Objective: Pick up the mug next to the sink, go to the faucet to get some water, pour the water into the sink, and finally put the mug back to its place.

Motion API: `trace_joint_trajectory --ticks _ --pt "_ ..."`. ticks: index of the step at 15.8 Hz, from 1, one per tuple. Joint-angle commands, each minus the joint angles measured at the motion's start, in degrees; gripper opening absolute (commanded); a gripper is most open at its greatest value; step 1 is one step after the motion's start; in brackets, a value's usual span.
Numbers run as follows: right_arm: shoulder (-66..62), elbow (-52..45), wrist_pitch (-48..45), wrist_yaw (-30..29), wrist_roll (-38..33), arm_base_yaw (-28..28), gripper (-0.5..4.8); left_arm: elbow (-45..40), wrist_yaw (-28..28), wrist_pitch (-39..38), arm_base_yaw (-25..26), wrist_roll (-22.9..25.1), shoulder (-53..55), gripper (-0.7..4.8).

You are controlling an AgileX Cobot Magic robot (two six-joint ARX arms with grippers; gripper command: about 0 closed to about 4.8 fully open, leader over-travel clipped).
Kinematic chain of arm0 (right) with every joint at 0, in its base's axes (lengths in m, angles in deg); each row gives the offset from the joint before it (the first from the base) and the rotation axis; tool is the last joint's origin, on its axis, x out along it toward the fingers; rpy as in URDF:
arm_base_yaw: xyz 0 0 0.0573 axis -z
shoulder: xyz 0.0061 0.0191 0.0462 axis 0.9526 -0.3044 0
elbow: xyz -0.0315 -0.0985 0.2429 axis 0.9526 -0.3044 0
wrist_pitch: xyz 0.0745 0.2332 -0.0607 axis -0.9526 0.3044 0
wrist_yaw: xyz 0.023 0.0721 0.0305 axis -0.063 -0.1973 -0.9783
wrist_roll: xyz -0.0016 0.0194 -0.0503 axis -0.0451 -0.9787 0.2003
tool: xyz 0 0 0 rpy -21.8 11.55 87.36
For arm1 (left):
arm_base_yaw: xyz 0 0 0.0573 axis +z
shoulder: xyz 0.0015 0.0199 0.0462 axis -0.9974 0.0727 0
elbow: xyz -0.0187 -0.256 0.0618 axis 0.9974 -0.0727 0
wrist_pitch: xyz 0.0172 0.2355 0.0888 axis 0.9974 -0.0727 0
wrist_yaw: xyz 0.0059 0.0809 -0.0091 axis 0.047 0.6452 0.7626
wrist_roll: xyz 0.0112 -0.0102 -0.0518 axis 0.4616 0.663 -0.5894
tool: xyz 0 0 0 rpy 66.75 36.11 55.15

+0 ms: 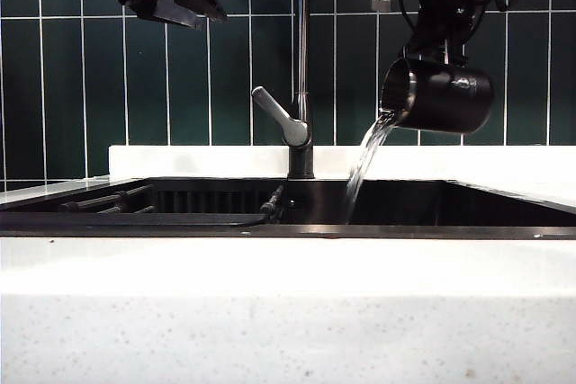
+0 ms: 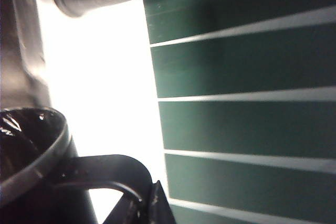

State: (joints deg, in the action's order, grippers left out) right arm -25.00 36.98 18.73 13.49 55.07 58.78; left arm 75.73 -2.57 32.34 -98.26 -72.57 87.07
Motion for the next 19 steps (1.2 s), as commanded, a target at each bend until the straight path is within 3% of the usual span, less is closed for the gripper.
trace_joint_trajectory --ticks 1,9,15,16,19 --pt "0.31 0.70 -3.72 -0.48 12.26 -0.13 0.22 0.11 -0.09 0.17 -0.04 -3.02 -0.57 2.68" --pt "0.07 0.81 -11.28 -3.48 26.67 -1.09 0.23 0.09 -0.09 -1.25 -0.04 -2.99 -0.52 2.68" --pt "0.63 0.83 -13.57 -1.16 26.53 -2.82 0.26 0.09 -0.11 -1.49 -0.04 -4.07 -0.52 2.68" --pt "0.63 0.81 -13.57 -0.90 24.30 -2.82 0.26 0.09 -0.11 -1.51 -0.04 -4.07 -0.52 2.68" --pt "0.59 0.81 -13.99 10.91 -2.25 -2.08 -0.02 0.09 -0.09 -2.21 -0.07 -4.50 -0.55 2.68"
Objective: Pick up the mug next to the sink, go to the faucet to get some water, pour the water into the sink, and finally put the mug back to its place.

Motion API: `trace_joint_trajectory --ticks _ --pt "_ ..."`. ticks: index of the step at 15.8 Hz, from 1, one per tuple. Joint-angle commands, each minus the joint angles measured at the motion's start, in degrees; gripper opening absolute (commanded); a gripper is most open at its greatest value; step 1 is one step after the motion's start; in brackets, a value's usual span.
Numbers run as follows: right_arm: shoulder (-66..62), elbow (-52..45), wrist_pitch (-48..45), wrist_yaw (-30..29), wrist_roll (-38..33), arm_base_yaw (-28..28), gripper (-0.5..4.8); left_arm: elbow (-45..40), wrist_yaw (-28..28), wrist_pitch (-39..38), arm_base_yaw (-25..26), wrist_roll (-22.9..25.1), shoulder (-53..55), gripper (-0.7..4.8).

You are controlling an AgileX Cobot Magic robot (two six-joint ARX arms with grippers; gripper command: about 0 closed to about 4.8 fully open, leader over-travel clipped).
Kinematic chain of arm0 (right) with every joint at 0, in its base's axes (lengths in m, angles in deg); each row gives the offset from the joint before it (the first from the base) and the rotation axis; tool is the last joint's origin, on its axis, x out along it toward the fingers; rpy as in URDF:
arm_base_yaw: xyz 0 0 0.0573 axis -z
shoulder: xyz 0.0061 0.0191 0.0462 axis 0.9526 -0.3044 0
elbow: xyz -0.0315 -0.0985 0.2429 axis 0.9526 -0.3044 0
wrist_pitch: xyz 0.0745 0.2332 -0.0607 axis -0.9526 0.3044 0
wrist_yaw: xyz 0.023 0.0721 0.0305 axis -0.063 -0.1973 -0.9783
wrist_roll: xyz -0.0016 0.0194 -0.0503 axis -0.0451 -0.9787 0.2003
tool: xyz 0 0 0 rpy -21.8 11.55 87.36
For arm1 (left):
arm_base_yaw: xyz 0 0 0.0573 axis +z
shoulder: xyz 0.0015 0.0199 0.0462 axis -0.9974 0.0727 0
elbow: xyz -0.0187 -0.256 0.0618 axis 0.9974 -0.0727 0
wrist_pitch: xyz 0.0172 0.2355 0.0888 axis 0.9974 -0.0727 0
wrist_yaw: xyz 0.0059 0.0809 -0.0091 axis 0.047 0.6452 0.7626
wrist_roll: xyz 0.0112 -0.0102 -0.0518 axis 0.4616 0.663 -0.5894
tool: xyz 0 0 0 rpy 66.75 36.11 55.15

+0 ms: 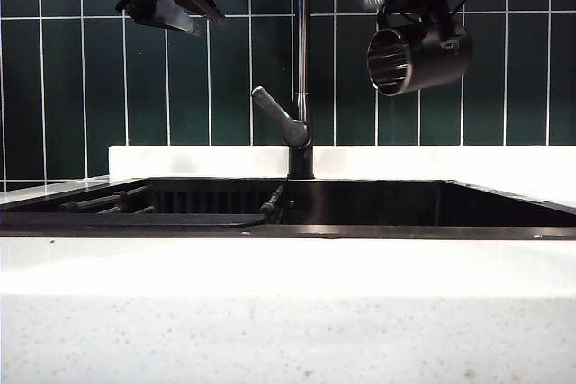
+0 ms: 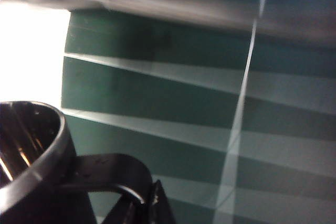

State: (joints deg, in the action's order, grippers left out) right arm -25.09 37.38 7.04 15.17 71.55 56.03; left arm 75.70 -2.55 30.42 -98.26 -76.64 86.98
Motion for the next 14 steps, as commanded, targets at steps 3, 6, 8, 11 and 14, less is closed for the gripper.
trace_joint_trajectory --ticks 3,6,8,11,14 --pt "0.70 0.42 -1.99 21.88 -41.64 4.42 -0.02 0.11 -0.11 -0.55 -0.07 -0.46 -0.68 2.68" --pt "1.03 0.44 3.87 26.43 -68.61 9.38 -0.02 0.11 0.44 -1.57 -0.07 -0.44 -0.66 2.68" --pt "1.03 0.42 8.55 22.32 -80.72 13.29 -0.02 0.11 1.40 -1.99 -0.07 -0.44 -0.68 2.68" --pt "0.98 0.02 13.92 14.23 -94.09 18.60 -0.02 0.11 1.42 -2.95 -0.09 -0.42 -0.68 2.68" --pt "0.87 -4.63 10.97 4.76 -99.36 22.12 -0.02 0.11 3.93 -2.84 -0.11 -0.39 -0.68 2.69"
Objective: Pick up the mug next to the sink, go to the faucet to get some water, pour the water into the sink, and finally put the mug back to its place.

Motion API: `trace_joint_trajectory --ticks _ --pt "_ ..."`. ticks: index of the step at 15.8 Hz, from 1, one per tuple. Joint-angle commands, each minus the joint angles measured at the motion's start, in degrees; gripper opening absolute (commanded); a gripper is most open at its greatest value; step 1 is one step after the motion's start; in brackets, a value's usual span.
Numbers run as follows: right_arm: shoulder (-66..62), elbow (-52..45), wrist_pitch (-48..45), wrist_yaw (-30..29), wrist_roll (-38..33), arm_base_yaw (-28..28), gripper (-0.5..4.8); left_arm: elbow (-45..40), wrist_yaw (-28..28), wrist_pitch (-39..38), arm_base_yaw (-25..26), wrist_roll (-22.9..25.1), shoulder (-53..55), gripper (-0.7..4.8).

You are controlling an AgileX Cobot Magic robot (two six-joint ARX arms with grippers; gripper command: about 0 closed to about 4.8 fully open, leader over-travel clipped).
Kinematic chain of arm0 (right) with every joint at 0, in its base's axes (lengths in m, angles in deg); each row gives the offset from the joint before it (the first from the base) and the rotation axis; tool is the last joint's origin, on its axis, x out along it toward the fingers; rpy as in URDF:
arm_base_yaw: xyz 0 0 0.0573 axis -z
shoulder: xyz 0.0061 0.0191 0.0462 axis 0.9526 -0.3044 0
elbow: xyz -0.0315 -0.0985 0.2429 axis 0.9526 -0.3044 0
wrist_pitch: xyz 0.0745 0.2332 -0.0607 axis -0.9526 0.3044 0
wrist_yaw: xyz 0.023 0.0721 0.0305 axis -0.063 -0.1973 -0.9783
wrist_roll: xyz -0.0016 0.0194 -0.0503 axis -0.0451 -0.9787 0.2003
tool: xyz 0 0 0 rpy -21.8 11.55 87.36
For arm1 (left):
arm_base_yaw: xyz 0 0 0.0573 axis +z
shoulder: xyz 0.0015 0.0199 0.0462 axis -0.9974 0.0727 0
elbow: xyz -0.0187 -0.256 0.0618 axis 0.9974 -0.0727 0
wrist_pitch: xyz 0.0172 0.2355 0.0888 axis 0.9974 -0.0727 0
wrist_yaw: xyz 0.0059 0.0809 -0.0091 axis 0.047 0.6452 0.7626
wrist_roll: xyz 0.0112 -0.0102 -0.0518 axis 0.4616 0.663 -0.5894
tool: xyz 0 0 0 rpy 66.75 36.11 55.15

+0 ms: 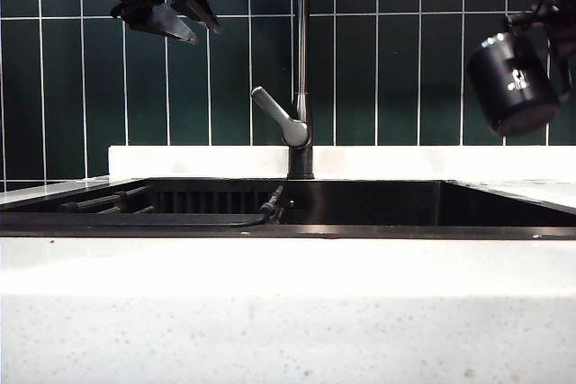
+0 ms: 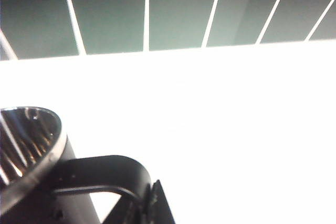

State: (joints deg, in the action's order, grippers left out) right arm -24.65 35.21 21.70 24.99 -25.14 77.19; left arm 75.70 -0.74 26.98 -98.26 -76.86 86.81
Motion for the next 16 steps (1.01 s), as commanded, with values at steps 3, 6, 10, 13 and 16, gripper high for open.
trace_joint_trajectory --ticks 3,6,10,13,16 --pt "0.42 -11.80 -15.54 -6.54 -2.49 1.05 -0.02 0.11 2.21 0.96 -0.15 0.04 -0.48 2.69" --pt "0.42 -18.16 -25.94 -6.27 -0.63 1.07 -0.02 0.11 2.43 1.09 -0.77 0.85 -0.48 2.69" --pt "0.26 -25.11 -37.99 -7.39 3.78 1.07 -0.02 0.09 2.91 1.11 -1.84 1.57 -0.48 2.69" --pt "-1.33 -25.97 -39.78 -7.41 5.46 1.14 -0.02 0.09 3.37 0.90 -2.67 2.23 -0.48 2.69" --pt "-2.71 -25.99 -40.92 -7.28 5.40 1.14 -0.01 0.09 4.79 0.63 -3.06 2.47 -0.50 2.69"
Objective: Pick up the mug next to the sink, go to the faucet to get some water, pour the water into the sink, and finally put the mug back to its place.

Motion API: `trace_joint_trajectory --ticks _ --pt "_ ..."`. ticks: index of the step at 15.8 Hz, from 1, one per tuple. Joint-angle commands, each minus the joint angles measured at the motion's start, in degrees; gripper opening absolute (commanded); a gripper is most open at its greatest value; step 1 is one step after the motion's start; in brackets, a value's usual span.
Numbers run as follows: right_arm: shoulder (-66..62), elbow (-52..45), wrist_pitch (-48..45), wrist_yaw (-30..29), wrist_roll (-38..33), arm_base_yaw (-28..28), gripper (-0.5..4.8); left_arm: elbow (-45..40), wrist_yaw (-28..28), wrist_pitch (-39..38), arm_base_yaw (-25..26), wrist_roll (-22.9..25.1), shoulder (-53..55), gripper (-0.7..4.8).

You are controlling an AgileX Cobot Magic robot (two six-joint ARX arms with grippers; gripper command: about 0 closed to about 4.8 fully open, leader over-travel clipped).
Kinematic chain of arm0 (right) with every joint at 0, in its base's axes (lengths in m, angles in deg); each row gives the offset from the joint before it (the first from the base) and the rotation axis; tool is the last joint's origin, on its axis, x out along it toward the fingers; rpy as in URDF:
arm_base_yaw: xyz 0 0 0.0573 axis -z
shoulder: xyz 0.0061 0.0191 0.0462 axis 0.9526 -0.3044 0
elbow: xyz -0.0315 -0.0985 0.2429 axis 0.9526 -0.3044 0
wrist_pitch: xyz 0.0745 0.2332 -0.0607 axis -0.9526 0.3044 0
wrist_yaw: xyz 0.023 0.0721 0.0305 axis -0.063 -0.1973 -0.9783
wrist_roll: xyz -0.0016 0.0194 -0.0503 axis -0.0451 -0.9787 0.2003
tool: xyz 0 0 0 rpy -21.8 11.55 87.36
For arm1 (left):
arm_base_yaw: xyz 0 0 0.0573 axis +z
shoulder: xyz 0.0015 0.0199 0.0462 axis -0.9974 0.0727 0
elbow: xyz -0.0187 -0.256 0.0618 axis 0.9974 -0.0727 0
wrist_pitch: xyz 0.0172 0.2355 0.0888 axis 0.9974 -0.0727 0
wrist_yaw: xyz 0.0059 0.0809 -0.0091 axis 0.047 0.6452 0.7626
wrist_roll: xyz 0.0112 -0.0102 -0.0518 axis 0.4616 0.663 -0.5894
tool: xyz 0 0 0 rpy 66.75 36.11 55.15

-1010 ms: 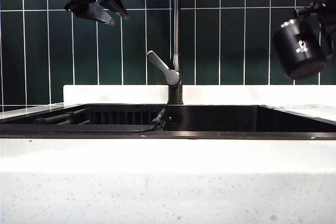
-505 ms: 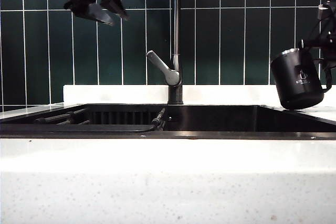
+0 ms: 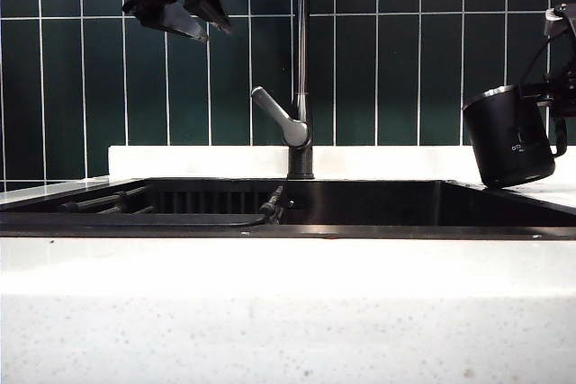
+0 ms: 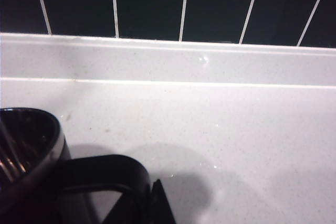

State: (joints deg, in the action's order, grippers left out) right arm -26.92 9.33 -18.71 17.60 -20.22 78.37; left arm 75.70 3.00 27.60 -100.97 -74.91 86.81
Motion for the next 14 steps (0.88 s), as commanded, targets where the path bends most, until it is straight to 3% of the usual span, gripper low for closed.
trace_joint_trajectory --ticks 1,2,3,8,14 --pt "-0.13 -0.11 -0.04 1.25 0.50 -0.07 0.17 0.09 1.14 -0.24 -0.35 0.68 -0.50 2.69" --pt "0.72 -0.11 0.94 2.38 0.50 -0.11 0.81 0.11 1.16 -0.50 -0.35 0.70 -0.50 2.69" --pt "1.86 -0.11 2.12 2.38 0.52 -0.11 0.90 0.11 1.18 -0.55 -0.35 0.70 -0.50 2.69" --pt "6.14 -0.11 9.62 2.38 0.52 -0.07 1.18 0.11 1.14 -0.72 -0.35 0.63 -0.50 2.69" --pt "6.60 -0.13 16.02 3.69 0.50 -0.04 1.15 0.11 0.98 -2.71 -0.35 0.66 -0.50 2.69"
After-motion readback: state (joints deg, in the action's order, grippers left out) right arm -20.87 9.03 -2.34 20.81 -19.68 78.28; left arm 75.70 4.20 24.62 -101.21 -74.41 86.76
